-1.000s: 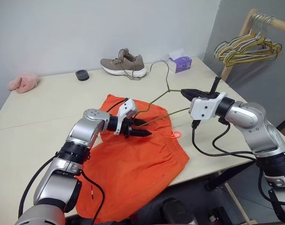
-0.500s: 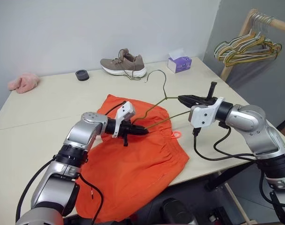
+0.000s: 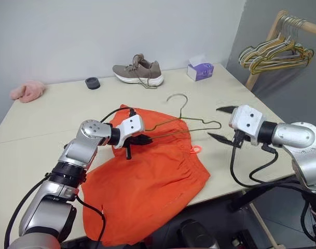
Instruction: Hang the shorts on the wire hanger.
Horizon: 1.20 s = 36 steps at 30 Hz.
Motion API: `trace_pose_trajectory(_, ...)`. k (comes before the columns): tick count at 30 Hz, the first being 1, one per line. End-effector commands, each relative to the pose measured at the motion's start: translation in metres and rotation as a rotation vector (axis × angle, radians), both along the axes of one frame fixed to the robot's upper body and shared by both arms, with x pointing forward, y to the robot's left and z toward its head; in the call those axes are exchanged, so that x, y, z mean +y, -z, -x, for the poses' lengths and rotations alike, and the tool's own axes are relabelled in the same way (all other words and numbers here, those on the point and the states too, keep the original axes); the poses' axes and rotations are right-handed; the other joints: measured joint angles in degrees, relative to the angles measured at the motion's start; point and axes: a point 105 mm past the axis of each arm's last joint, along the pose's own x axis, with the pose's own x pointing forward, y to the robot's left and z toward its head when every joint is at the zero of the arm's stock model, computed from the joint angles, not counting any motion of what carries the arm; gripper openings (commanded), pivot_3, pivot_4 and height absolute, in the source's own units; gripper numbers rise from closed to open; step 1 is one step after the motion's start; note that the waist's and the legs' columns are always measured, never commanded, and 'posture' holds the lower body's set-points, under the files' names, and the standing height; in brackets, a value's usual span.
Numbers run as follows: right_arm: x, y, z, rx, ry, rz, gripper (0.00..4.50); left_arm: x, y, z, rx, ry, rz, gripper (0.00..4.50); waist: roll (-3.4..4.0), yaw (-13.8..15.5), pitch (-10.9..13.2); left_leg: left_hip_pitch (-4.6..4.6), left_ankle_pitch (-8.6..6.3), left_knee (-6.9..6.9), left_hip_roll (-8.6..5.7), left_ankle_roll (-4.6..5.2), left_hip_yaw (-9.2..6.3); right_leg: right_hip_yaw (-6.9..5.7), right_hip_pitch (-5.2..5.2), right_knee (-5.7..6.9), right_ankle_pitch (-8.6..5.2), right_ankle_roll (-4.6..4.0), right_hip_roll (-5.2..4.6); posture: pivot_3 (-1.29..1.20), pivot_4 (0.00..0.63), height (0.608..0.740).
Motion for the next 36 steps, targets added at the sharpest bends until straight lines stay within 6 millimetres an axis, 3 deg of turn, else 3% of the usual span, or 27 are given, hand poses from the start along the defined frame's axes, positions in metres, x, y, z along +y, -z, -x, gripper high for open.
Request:
trace_pose_trajectory(1,0.002,0.007,0.007,0.132,-0.004,0.029,3.99,-0.007,-0.018,0.002,-0.096,0.062,-0.029,0.0,0.0,-0.13,0.0,0.0,0.0,0.0,0.0,0.0,0.0,0.01,0.0,-0.01,0.0,0.0,0.0,-0.35,0.053,0.74)
trace_pose_trajectory(8,-0.002,0.03,-0.02,0.196,0.08,0.137,3.99,-0.01,-0.019,0.008,-0.102,0.101,-0.049,0.0,0.01,-0.18,0.0,-0.02,0.0,-0.01,0.0,0.0,0.04,0.06,-0.07,0.01,0.0,0.0,0.01,-0.34,0.052,0.74)
trace_pose_trajectory(13,-0.001,0.038,-0.026,0.231,0.068,0.178,3.99,-0.01,-0.019,0.011,-0.104,0.113,-0.062,0.0,0.01,-0.1,0.0,-0.06,0.0,-0.03,0.0,0.0,0.03,0.03,-0.1,0.0,0.0,-0.01,0.0,-0.33,0.049,0.74)
trace_pose_trajectory(16,0.003,0.046,-0.021,0.297,0.032,0.19,3.44,-0.01,-0.018,0.013,-0.102,0.115,-0.059,0.0,0.01,-0.08,0.0,-0.06,0.0,-0.03,0.0,0.0,0.03,0.03,-0.1,0.0,0.0,-0.01,0.0,-0.32,0.051,0.74)
trace_pose_trajectory(26,0.009,0.058,-0.021,0.363,0.031,0.184,0.04,-0.013,-0.015,0.016,-0.091,0.121,-0.048,0.0,0.0,-0.08,0.0,-0.05,0.0,0.0,0.0,0.0,0.01,0.02,-0.09,0.03,0.0,-0.01,0.0,-0.32,0.051,0.74)
trace_pose_trajectory(30,0.009,0.06,-0.02,0.369,0.028,0.192,0.04,-0.017,-0.017,0.02,-0.059,0.125,0.005,0.0,0.01,-0.08,0.0,-0.05,0.0,-0.01,0.0,0.0,-0.01,0.0,-0.09,0.04,0.0,-0.01,0.0,-0.32,0.051,0.74)
trace_pose_trajectory(36,0.003,0.058,-0.013,0.384,0.024,0.19,0.04,-0.024,-0.026,0.027,0.065,0.096,0.22,0.0,0.01,-0.01,-0.01,-0.05,0.0,0.0,0.0,0.0,-0.02,-0.01,-0.08,0.04,0.0,-0.01,0.0,-0.32,0.051,0.74)
